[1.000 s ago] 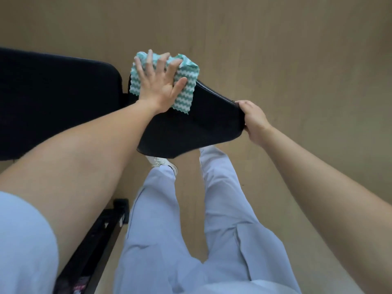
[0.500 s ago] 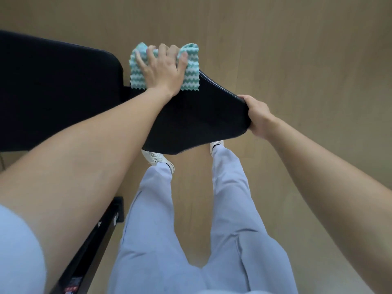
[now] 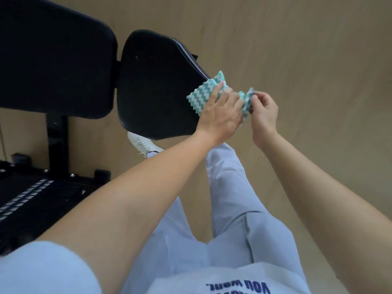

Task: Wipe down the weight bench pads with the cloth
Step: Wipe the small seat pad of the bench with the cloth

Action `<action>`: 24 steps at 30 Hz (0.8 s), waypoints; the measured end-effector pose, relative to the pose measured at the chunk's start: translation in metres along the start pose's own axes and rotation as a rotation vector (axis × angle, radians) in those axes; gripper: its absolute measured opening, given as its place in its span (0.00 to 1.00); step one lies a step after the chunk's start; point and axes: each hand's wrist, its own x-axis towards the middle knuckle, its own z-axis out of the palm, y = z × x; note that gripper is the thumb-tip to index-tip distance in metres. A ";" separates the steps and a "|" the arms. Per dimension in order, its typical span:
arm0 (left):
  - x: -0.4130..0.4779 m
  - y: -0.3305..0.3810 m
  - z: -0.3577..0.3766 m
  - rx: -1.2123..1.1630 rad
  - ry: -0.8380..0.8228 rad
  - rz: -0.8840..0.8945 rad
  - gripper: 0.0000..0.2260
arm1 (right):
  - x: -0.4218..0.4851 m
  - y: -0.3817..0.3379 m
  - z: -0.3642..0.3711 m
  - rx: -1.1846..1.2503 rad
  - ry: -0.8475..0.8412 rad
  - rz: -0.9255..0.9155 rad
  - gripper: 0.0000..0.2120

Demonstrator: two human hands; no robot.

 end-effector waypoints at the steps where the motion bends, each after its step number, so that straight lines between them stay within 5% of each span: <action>1: -0.009 0.004 0.002 0.057 -0.041 0.032 0.22 | -0.003 -0.003 0.000 -0.105 0.001 -0.120 0.09; 4: -0.035 0.006 0.004 -0.005 -0.038 -0.012 0.38 | -0.017 -0.014 0.012 -0.352 -0.005 -0.490 0.15; 8: -0.056 -0.009 -0.016 -0.500 0.143 -0.234 0.31 | -0.040 -0.008 0.038 -0.350 -0.277 -0.392 0.18; 14: -0.063 -0.051 -0.011 -0.170 -0.092 -0.093 0.28 | -0.024 -0.002 0.045 -0.609 -0.332 -0.395 0.23; 19: -0.056 -0.041 -0.008 -0.098 -0.129 -0.216 0.30 | -0.011 -0.016 0.054 -0.577 -0.309 -0.379 0.20; 24: -0.079 -0.040 0.002 -0.052 -0.122 -0.234 0.30 | -0.037 0.020 0.055 -0.831 -0.070 -0.675 0.26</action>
